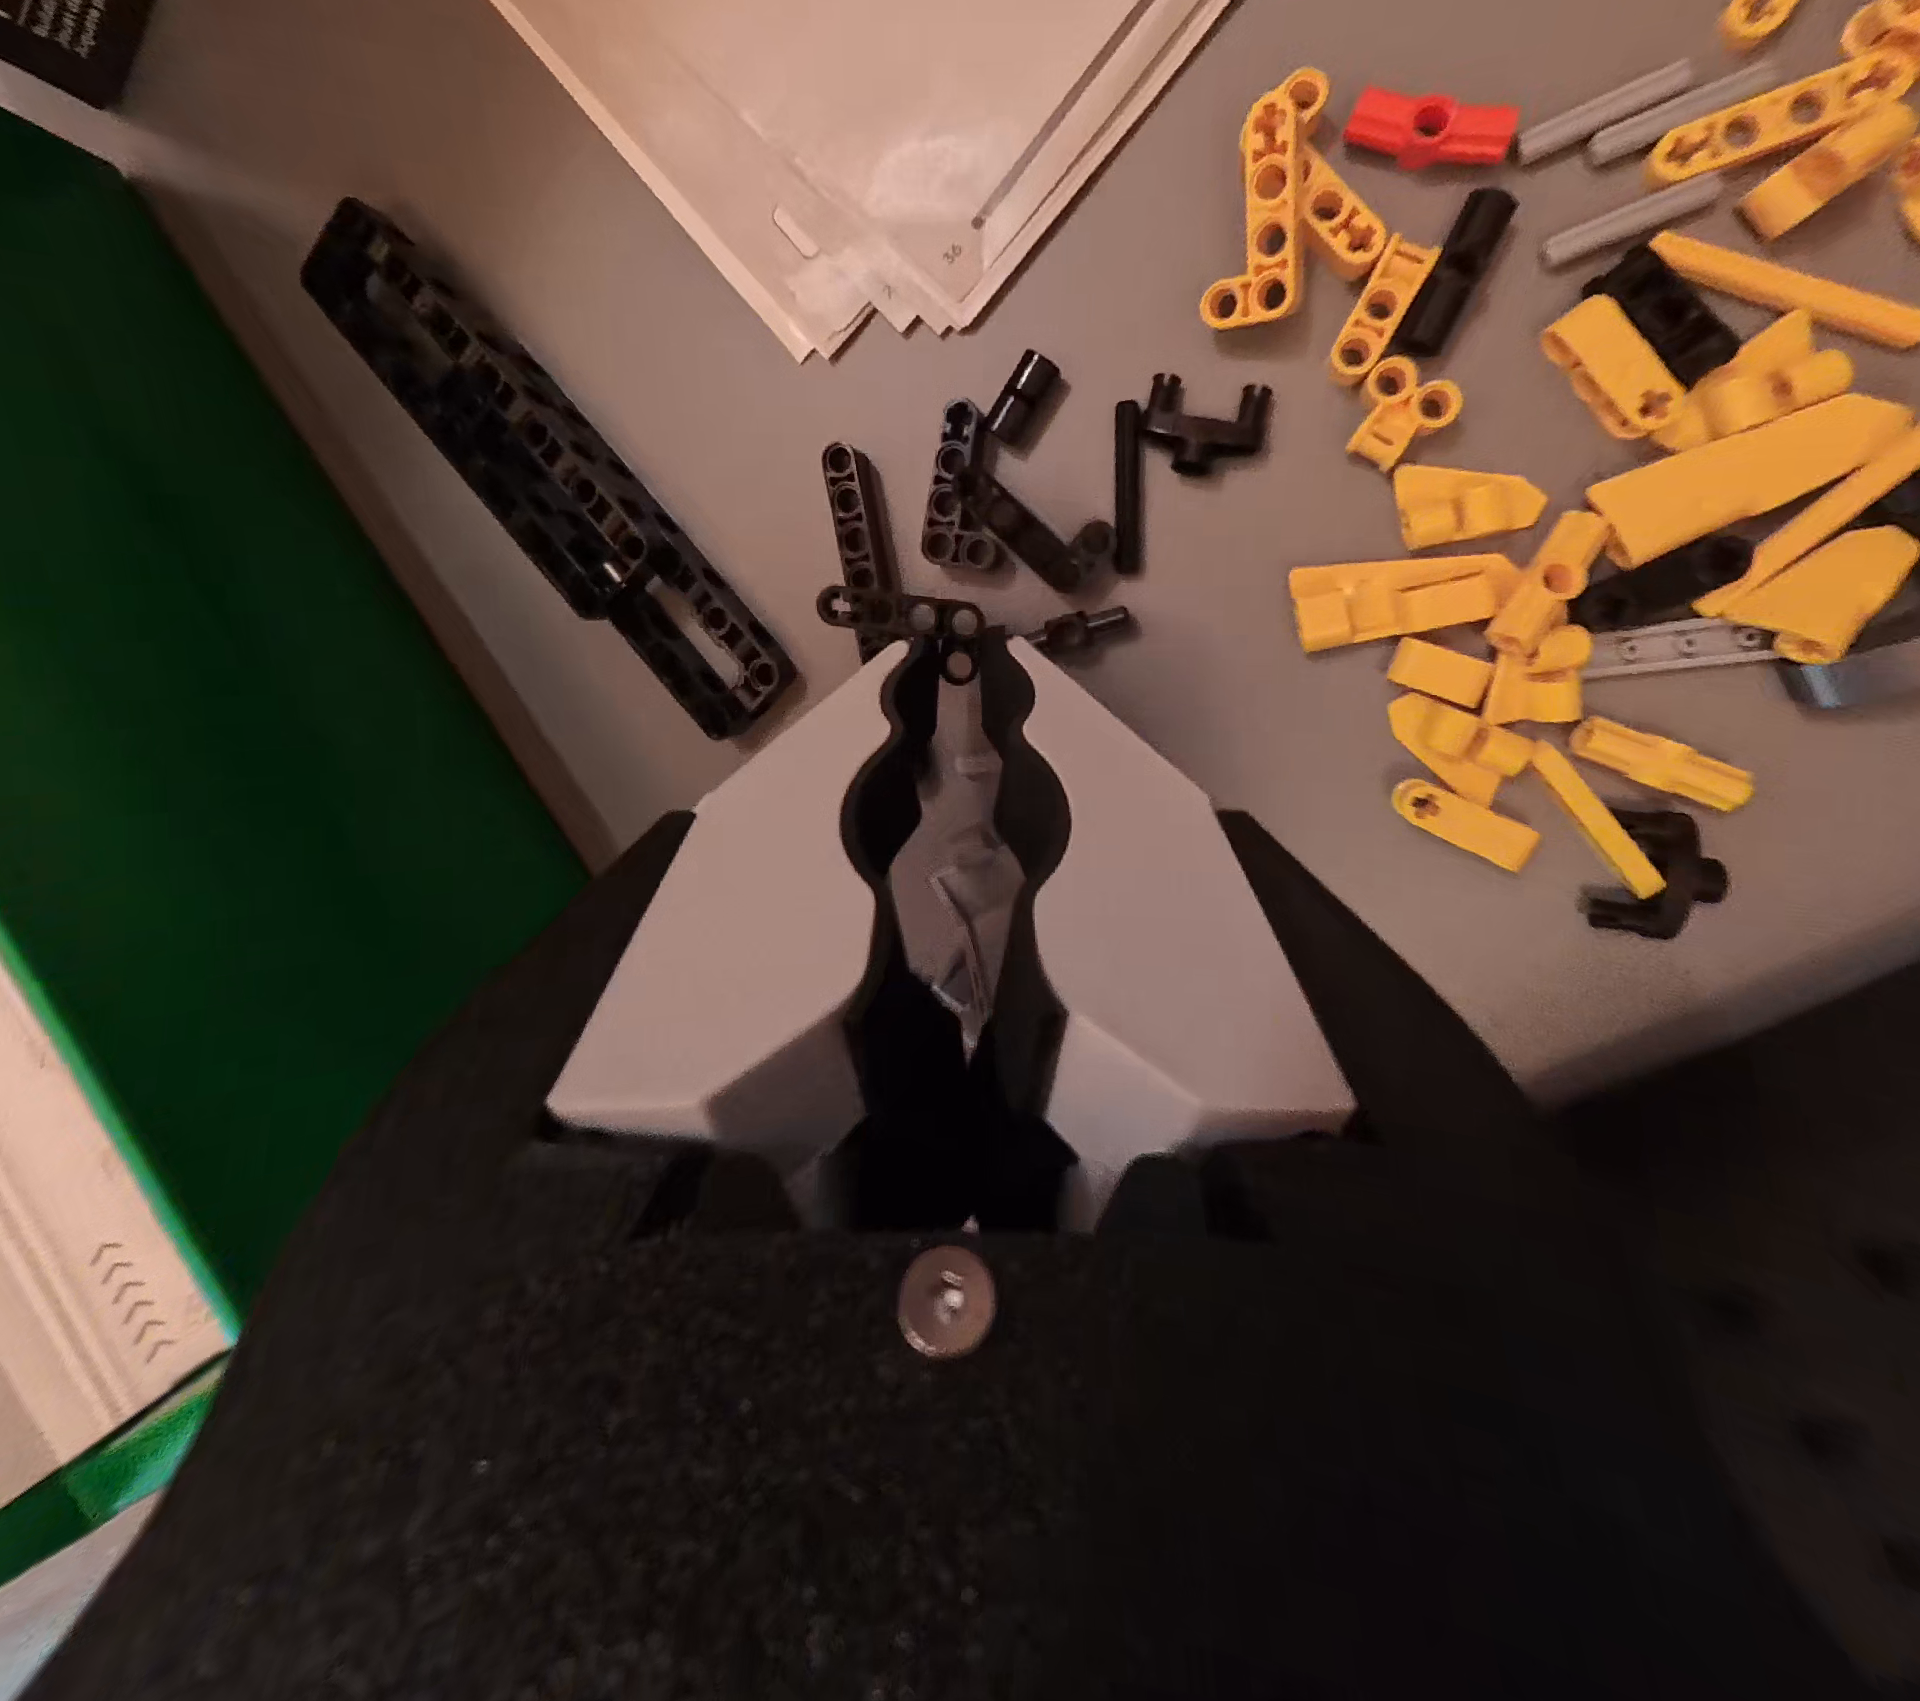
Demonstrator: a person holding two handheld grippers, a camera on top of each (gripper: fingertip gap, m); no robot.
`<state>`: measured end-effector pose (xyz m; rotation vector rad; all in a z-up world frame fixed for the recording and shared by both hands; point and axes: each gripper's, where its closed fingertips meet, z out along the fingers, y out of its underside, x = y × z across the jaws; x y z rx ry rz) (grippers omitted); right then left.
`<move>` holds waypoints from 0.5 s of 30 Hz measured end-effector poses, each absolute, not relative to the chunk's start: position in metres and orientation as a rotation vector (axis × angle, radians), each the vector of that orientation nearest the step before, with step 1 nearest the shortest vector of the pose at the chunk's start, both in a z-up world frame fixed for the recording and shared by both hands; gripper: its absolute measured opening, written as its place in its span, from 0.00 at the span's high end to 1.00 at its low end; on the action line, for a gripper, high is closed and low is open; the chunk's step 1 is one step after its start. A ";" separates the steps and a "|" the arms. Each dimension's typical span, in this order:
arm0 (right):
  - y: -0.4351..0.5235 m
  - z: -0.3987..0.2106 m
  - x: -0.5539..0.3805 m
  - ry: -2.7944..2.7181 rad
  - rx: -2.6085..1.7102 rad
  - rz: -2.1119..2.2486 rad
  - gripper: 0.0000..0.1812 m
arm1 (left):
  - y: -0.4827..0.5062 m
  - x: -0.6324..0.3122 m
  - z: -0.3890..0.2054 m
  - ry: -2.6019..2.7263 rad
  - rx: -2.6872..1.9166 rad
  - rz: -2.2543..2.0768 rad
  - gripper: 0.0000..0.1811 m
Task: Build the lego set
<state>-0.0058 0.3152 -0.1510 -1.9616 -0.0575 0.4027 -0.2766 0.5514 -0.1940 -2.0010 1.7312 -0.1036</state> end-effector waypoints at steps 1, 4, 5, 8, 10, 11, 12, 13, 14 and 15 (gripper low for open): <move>0.315 -0.151 -0.005 -0.055 -1.961 0.403 0.89 | 0.553 -0.277 -0.197 1.743 -2.001 -0.086 0.97; 0.315 -0.152 -0.005 -0.051 -1.963 0.404 0.89 | 0.556 -0.277 -0.201 1.756 -1.996 -0.052 0.97; 0.316 -0.152 -0.005 -0.051 -1.964 0.404 0.89 | 0.557 -0.277 -0.202 1.753 -1.995 -0.051 0.97; 0.316 -0.152 -0.005 -0.050 -1.965 0.408 0.89 | 0.558 -0.280 -0.202 1.737 -2.006 -0.032 0.94; 0.316 -0.152 -0.005 -0.049 -1.962 0.415 0.89 | 0.559 -0.284 -0.199 1.717 -1.999 -0.002 0.93; 0.316 -0.151 -0.005 -0.047 -1.959 0.418 0.89 | 0.559 -0.285 -0.197 1.705 -1.994 0.011 0.92; 0.316 -0.151 -0.005 -0.045 -1.957 0.421 0.89 | 0.558 -0.286 -0.194 1.692 -1.990 0.024 0.92; 0.316 -0.151 -0.005 -0.043 -1.954 0.425 0.89 | 0.557 -0.287 -0.189 1.676 -1.979 0.035 0.91; 0.316 -0.150 -0.005 -0.041 -1.953 0.428 0.89 | 0.555 -0.286 -0.182 1.656 -1.962 0.038 0.91; 0.316 -0.150 -0.005 -0.040 -1.951 0.429 0.89 | 0.550 -0.282 -0.175 1.642 -1.942 0.019 0.91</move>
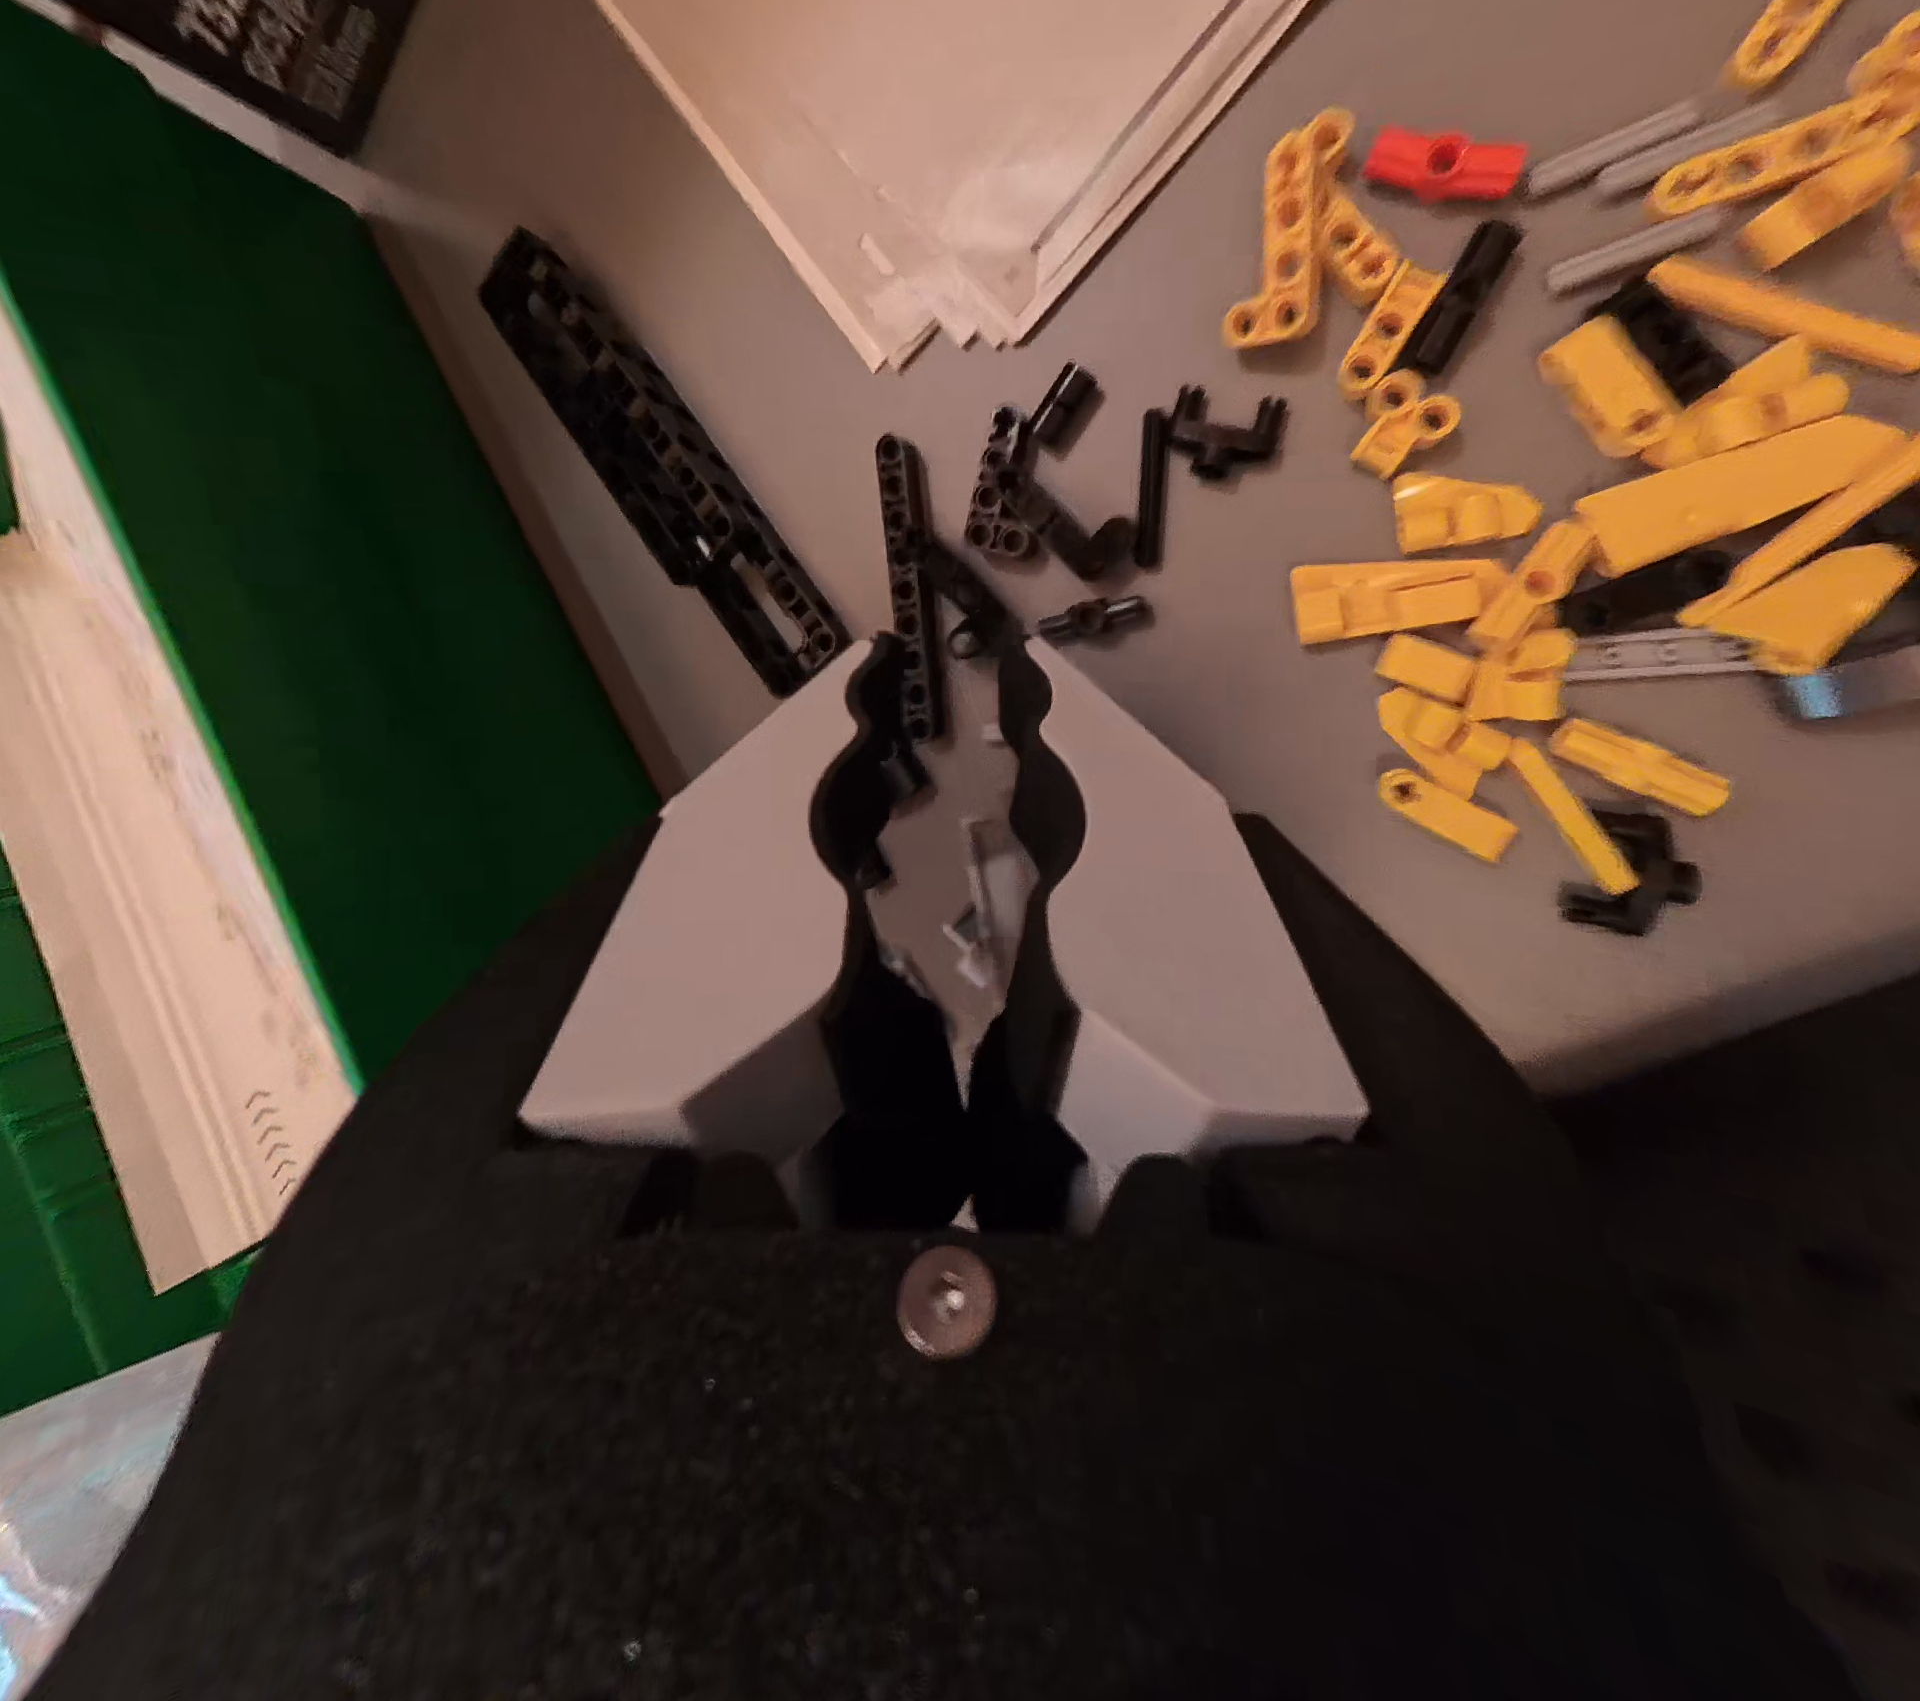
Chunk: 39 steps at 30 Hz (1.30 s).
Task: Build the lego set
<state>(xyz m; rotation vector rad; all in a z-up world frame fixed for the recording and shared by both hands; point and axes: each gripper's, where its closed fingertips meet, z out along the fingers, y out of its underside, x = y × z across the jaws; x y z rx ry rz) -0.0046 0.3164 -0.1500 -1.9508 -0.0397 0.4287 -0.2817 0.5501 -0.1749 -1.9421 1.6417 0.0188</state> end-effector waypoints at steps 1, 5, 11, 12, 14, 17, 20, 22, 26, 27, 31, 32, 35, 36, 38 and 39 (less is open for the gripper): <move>0.317 -0.150 -0.005 -0.039 -1.950 0.429 0.89 | 0.542 -0.275 -0.168 1.635 -1.922 -0.029 0.91; 0.317 -0.150 -0.005 -0.045 -1.953 0.427 0.89 | 0.468 -0.226 -0.165 1.745 -1.904 -0.443 0.87; 0.315 -0.147 -0.004 -0.039 -1.943 0.417 0.89 | 0.411 -0.192 -0.196 1.915 -1.839 -0.490 0.84; 0.315 -0.147 -0.003 -0.037 -1.938 0.419 0.89 | 0.409 -0.190 -0.199 1.919 -1.829 -0.467 0.85; 0.315 -0.146 -0.004 -0.036 -1.934 0.426 0.89 | 0.407 -0.186 -0.203 1.919 -1.841 -0.454 0.83; 0.315 -0.146 -0.006 -0.050 -1.936 0.425 0.89 | 0.407 -0.184 -0.204 1.918 -1.851 -0.446 0.85; 0.315 -0.146 -0.007 -0.060 -1.940 0.420 0.89 | 0.411 -0.184 -0.205 1.918 -1.836 -0.402 0.91; 0.315 -0.145 -0.007 -0.060 -1.937 0.422 0.89 | 0.411 -0.185 -0.205 1.932 -1.826 -0.392 0.91; 0.315 -0.138 -0.010 -0.053 -1.907 0.447 0.89 | 0.414 -0.183 -0.192 1.887 -1.768 -0.418 0.91; 0.316 -0.127 -0.017 -0.054 -1.859 0.511 0.89 | 0.410 -0.178 -0.183 1.866 -1.724 -0.466 0.91; 0.332 -0.082 -0.069 0.003 -1.743 0.880 0.91 | 0.386 -0.145 -0.138 1.750 -1.384 -0.574 0.91; 0.339 -0.081 -0.084 -0.012 -1.756 0.934 0.90 | 0.379 -0.136 -0.129 1.719 -1.309 -0.572 0.92; 0.357 -0.099 -0.108 -0.034 -1.873 0.937 0.87 | 0.366 -0.116 -0.108 1.626 -1.164 -0.553 0.92; 0.361 -0.097 -0.110 -0.018 -1.844 0.964 0.87 | 0.364 -0.112 -0.107 1.615 -1.155 -0.552 0.92; 0.364 -0.093 -0.110 0.046 -1.795 1.027 0.88 | 0.360 -0.105 -0.105 1.580 -1.168 -0.575 0.92; 0.364 -0.098 -0.107 0.073 -1.810 1.032 0.90 | 0.357 -0.103 -0.104 1.563 -1.173 -0.605 0.92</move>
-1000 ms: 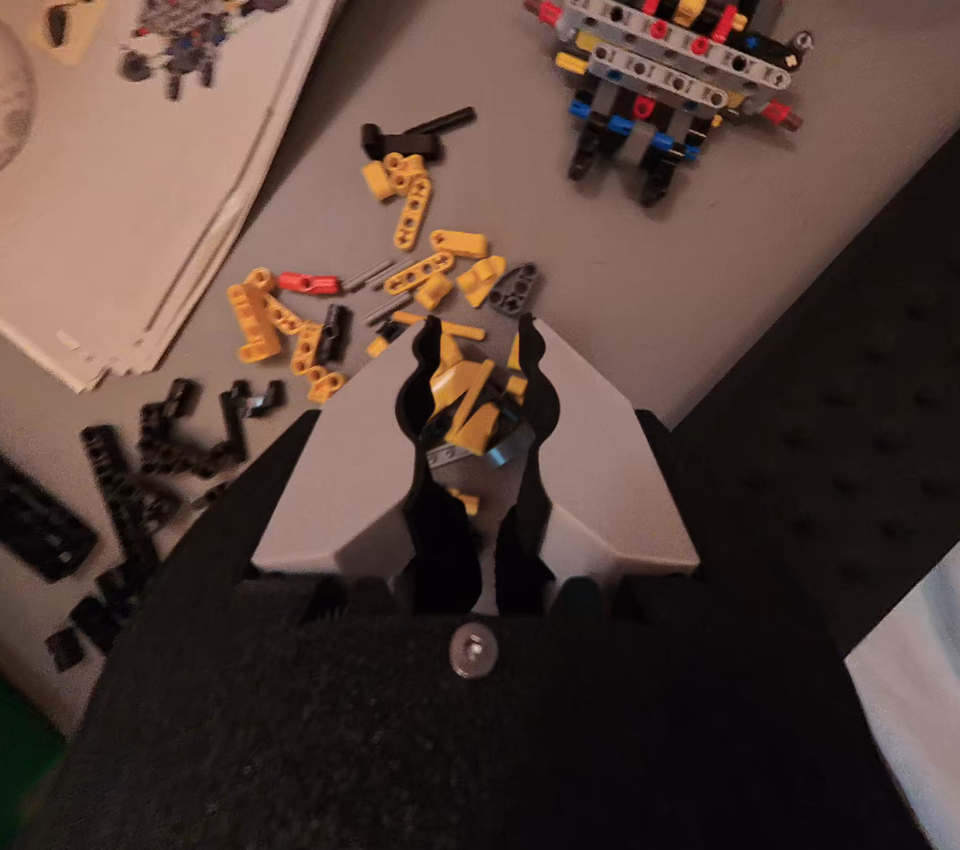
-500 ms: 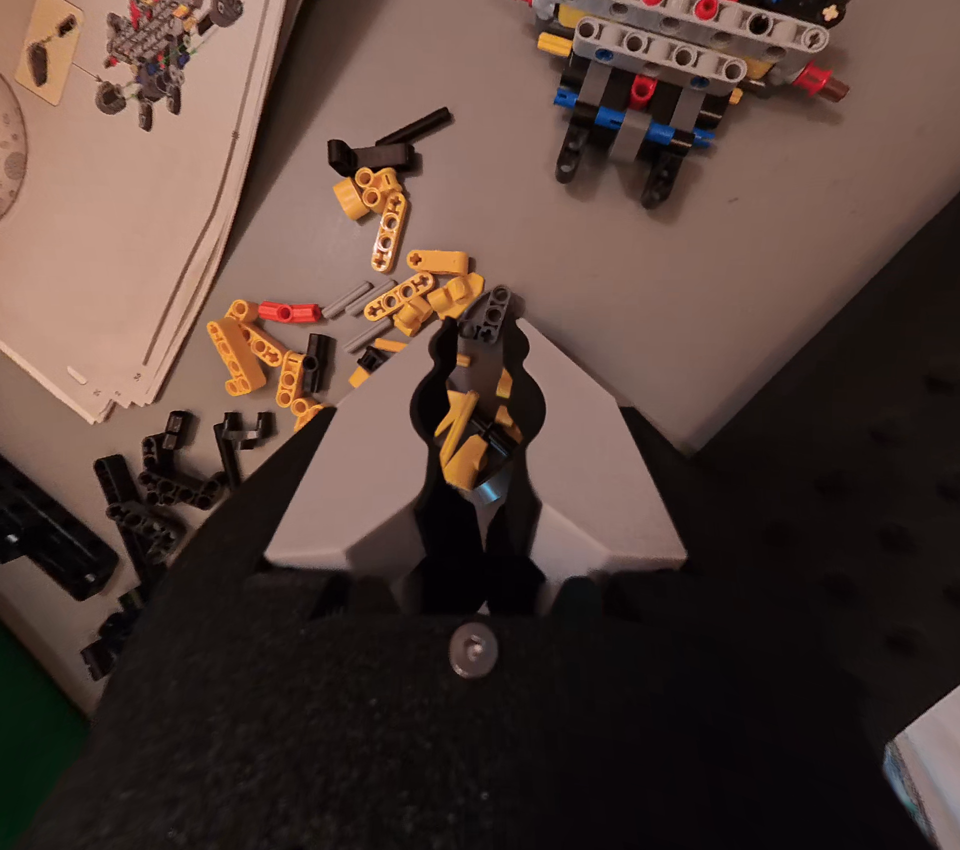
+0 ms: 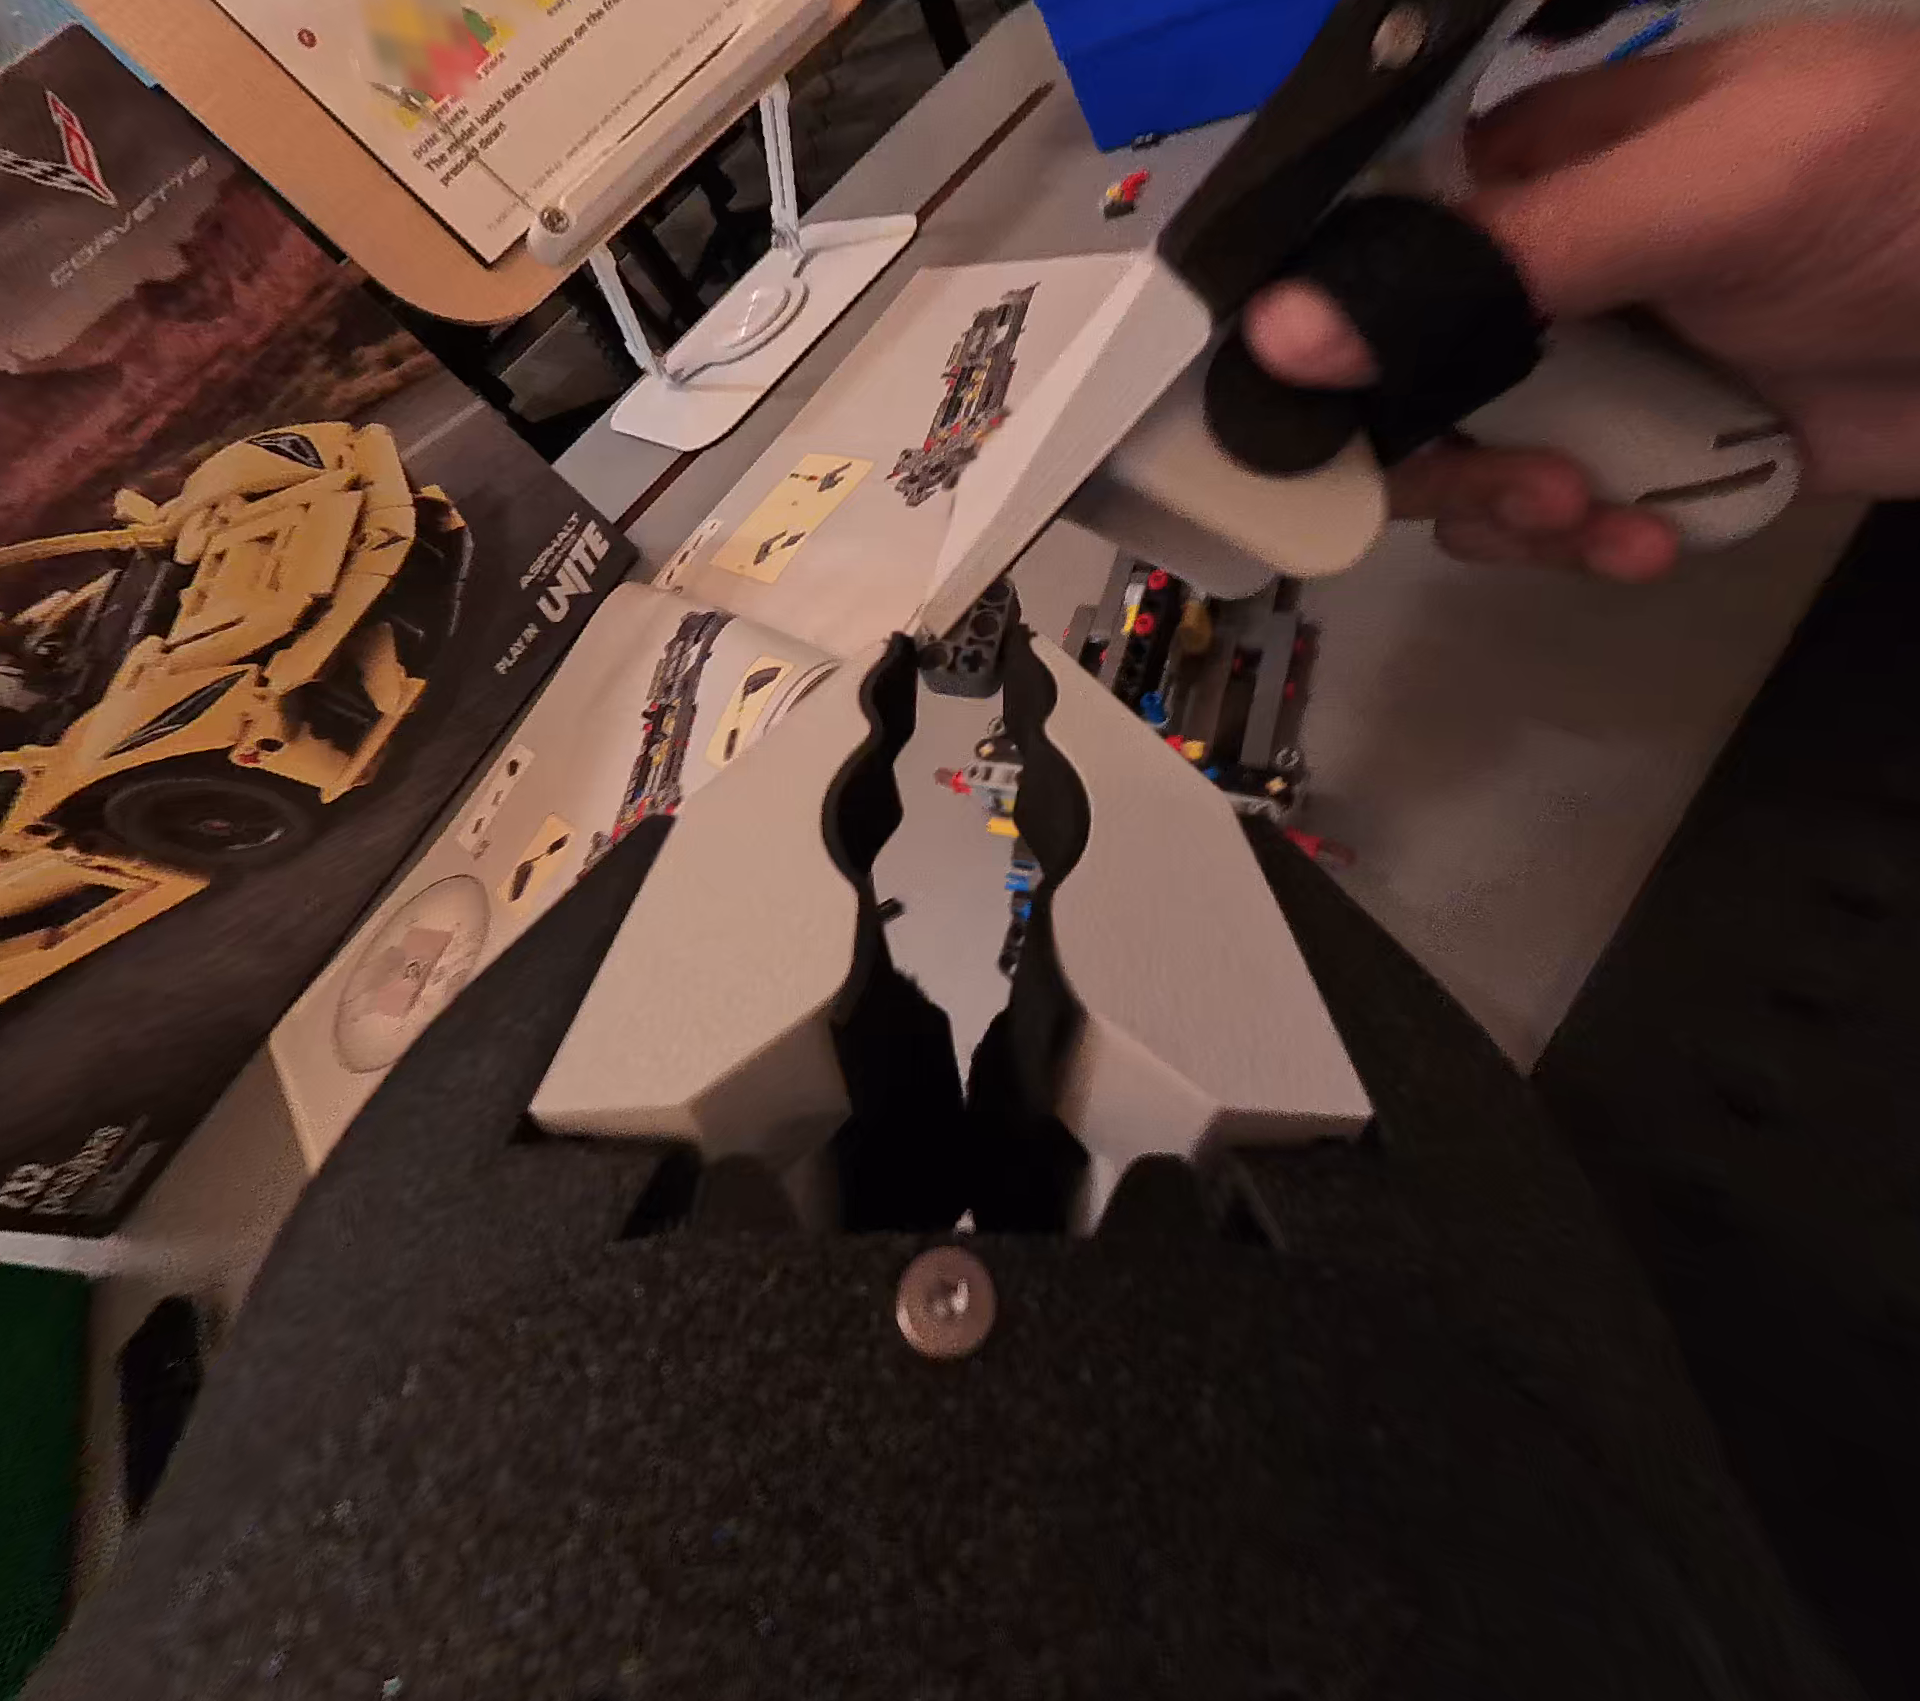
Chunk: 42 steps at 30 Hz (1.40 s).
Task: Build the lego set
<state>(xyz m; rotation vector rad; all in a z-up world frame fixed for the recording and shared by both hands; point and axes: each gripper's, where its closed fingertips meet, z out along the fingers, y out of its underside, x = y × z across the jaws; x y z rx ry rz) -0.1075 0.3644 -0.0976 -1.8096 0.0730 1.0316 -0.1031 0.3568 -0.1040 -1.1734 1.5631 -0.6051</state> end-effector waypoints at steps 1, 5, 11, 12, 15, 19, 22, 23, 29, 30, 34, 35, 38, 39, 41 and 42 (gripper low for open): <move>0.363 -0.102 -0.104 0.088 -1.831 1.026 0.95 | 0.353 -0.102 -0.104 1.557 -1.180 -0.634 0.92; 0.353 -0.114 -0.093 0.127 -1.915 0.989 1.00 | 0.345 -0.099 -0.113 1.574 -1.198 -0.697 0.93; 0.304 -0.138 -0.018 -0.030 -2.204 0.456 1.00 | 0.426 -0.101 -0.110 1.419 -1.420 -0.754 0.90; 0.294 -0.148 -0.014 -0.067 -2.269 0.413 1.00 | 0.443 -0.099 -0.111 1.406 -1.489 -0.802 0.88; 0.271 -0.173 -0.017 -0.148 -2.392 0.385 1.00 | 0.497 -0.089 -0.112 1.326 -1.636 -0.917 0.86; 0.263 -0.195 -0.030 -0.175 -2.457 0.403 1.00 | 0.544 -0.086 -0.110 1.177 -1.675 -0.932 0.86; 0.271 -0.199 -0.037 -0.209 -2.442 0.374 1.00 | 0.548 -0.095 -0.116 1.198 -1.634 -0.828 0.86; 0.274 -0.199 -0.041 -0.219 -2.434 0.396 1.00 | 0.541 -0.097 -0.119 1.235 -1.603 -0.822 0.86; 0.279 -0.176 -0.019 -0.207 -2.367 0.376 0.91 | 0.417 -0.122 -0.137 1.797 -1.471 -1.147 0.80; 0.280 -0.165 -0.006 -0.190 -2.321 0.332 0.89 | 0.398 -0.131 -0.144 1.899 -1.466 -1.162 0.73; 0.284 -0.164 0.029 -0.160 -2.313 0.162 0.73 | 0.376 -0.136 -0.178 2.051 -1.435 -0.881 0.66; 0.288 -0.167 0.028 -0.158 -2.311 0.153 0.71 | 0.371 -0.134 -0.186 2.071 -1.433 -0.852 0.65; 0.301 -0.175 0.026 -0.147 -2.285 0.068 0.72 | 0.363 -0.124 -0.200 2.100 -1.440 -0.811 0.67; 0.303 -0.179 0.026 -0.160 -2.286 0.035 0.73 | 0.363 -0.122 -0.204 2.109 -1.440 -0.779 0.68; 0.308 -0.186 0.024 -0.171 -2.299 -0.004 0.76 | 0.363 -0.119 -0.204 2.123 -1.426 -0.767 0.72; 0.310 -0.186 0.025 -0.162 -2.293 -0.027 0.77 | 0.364 -0.119 -0.204 2.137 -1.417 -0.764 0.72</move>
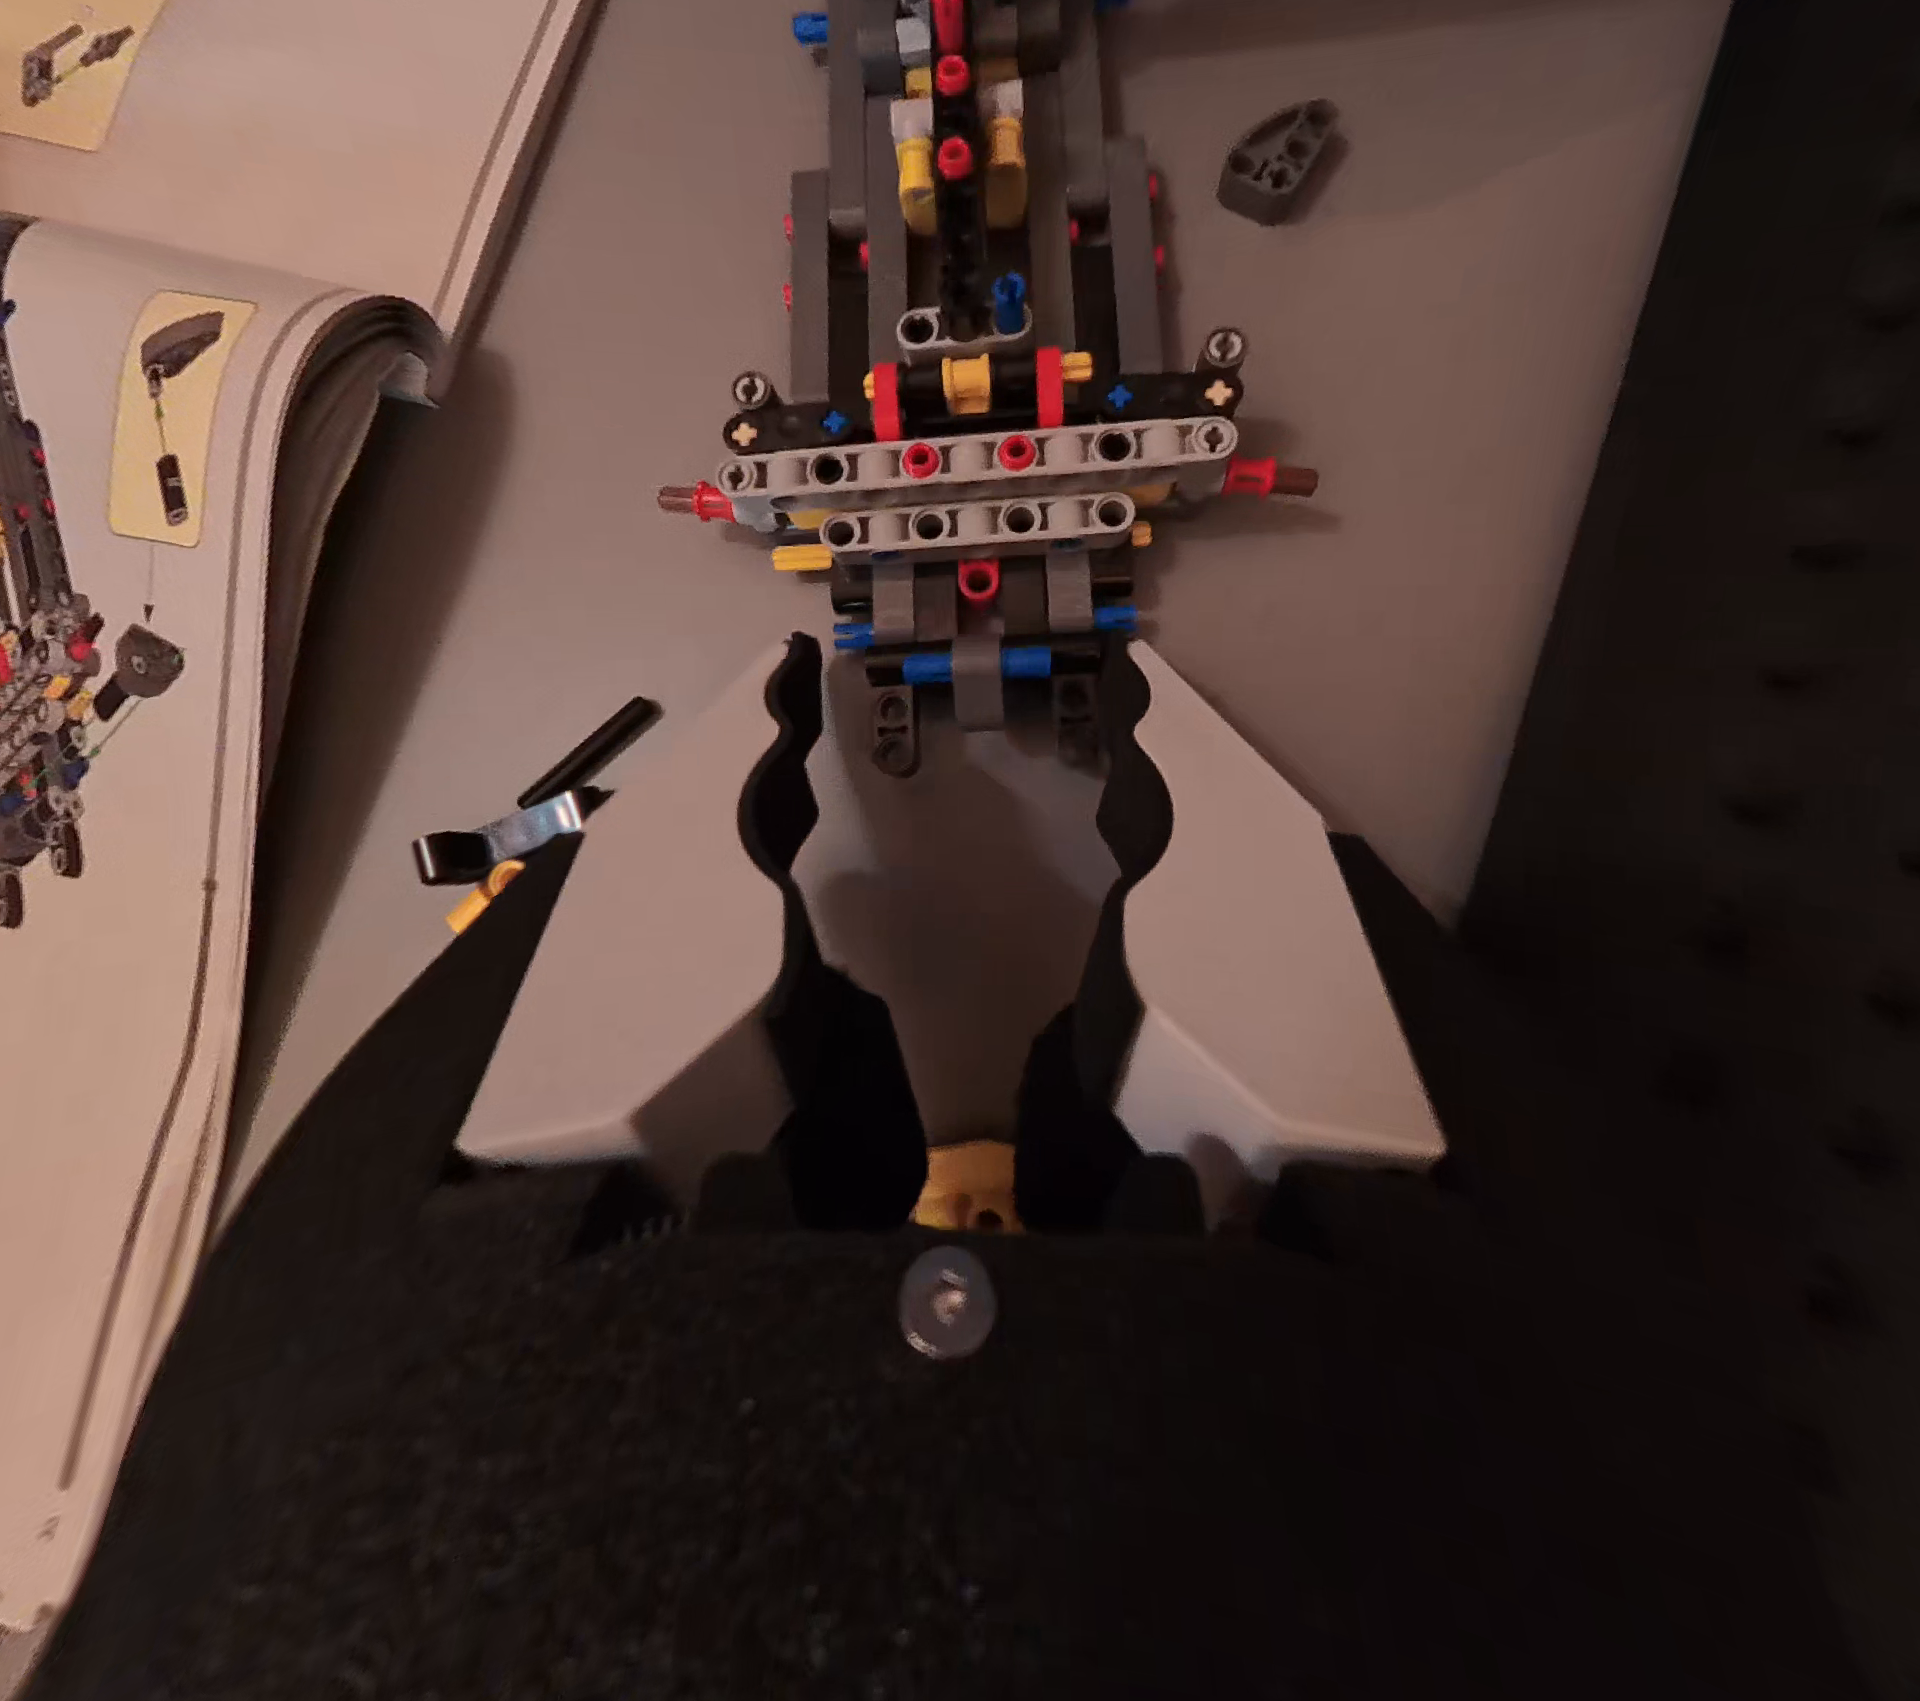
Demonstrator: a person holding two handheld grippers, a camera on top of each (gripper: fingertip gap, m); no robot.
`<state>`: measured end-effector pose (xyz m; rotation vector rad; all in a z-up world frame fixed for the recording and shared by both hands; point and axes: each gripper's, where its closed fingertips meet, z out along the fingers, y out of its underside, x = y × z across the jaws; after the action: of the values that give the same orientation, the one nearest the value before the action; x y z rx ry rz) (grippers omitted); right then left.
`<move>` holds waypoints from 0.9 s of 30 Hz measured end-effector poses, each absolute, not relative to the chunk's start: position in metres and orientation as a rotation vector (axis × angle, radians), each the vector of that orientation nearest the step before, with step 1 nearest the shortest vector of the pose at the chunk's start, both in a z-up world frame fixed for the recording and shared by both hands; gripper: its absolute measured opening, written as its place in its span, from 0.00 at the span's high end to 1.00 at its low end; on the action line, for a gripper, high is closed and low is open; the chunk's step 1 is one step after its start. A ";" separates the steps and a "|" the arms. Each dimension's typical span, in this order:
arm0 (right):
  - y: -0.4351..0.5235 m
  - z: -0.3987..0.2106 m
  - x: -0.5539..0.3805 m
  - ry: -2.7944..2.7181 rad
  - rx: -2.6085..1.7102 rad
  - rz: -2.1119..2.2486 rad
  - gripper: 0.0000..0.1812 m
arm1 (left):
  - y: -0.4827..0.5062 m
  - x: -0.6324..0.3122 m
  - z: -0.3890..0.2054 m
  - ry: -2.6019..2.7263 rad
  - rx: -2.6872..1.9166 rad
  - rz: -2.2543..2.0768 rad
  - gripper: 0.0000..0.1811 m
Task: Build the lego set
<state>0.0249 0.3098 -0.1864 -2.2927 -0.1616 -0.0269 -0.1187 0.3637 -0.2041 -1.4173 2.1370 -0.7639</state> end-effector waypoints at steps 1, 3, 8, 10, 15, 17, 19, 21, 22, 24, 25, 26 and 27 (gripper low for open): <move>0.311 -0.186 0.025 -0.155 -2.286 -0.041 0.77 | 0.366 -0.118 -0.204 2.152 -1.413 -0.747 0.73; 0.314 -0.187 0.030 -0.129 -2.282 -0.069 0.80 | 0.374 -0.116 -0.204 2.176 -1.385 -0.677 0.76; 0.321 -0.187 0.039 -0.046 -2.280 -0.082 0.80 | 0.395 -0.103 -0.204 2.195 -1.365 -0.628 0.76; 0.323 -0.187 0.042 0.005 -2.267 -0.061 0.80 | 0.404 -0.098 -0.204 2.178 -1.382 -0.612 0.77; 0.330 -0.152 0.032 0.130 -2.152 0.230 0.77 | 0.435 -0.095 -0.171 1.909 -1.462 -0.792 0.74; 0.339 -0.126 0.033 0.171 -2.036 0.307 0.77 | 0.461 -0.099 -0.142 1.670 -1.545 -0.981 0.74; 0.355 -0.110 0.038 0.165 -1.955 0.317 0.76 | 0.493 -0.108 -0.113 1.408 -1.590 -1.118 0.76; 0.377 -0.106 0.043 0.135 -1.910 0.305 0.75 | 0.532 -0.120 -0.091 1.117 -1.636 -1.178 0.80; 0.389 -0.107 0.043 0.115 -1.908 0.310 0.74 | 0.546 -0.126 -0.085 1.032 -1.647 -1.193 0.80; 0.403 -0.110 0.034 0.061 -1.929 0.361 0.74 | 0.568 -0.137 -0.083 0.917 -1.666 -1.119 0.80; 0.405 -0.110 0.028 0.038 -1.930 0.376 0.74 | 0.579 -0.143 -0.087 0.884 -1.682 -1.042 0.81; 0.405 -0.112 0.027 0.030 -1.921 0.361 0.74 | 0.586 -0.148 -0.093 0.877 -1.698 -0.964 0.81; 0.404 -0.113 0.029 0.040 -1.908 0.326 0.75 | 0.591 -0.151 -0.098 0.876 -1.705 -0.893 0.81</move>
<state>0.0287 0.4045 -0.1134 -1.9083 0.0395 0.3263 -0.1507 0.5911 -0.0976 -1.7054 0.8764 -0.8928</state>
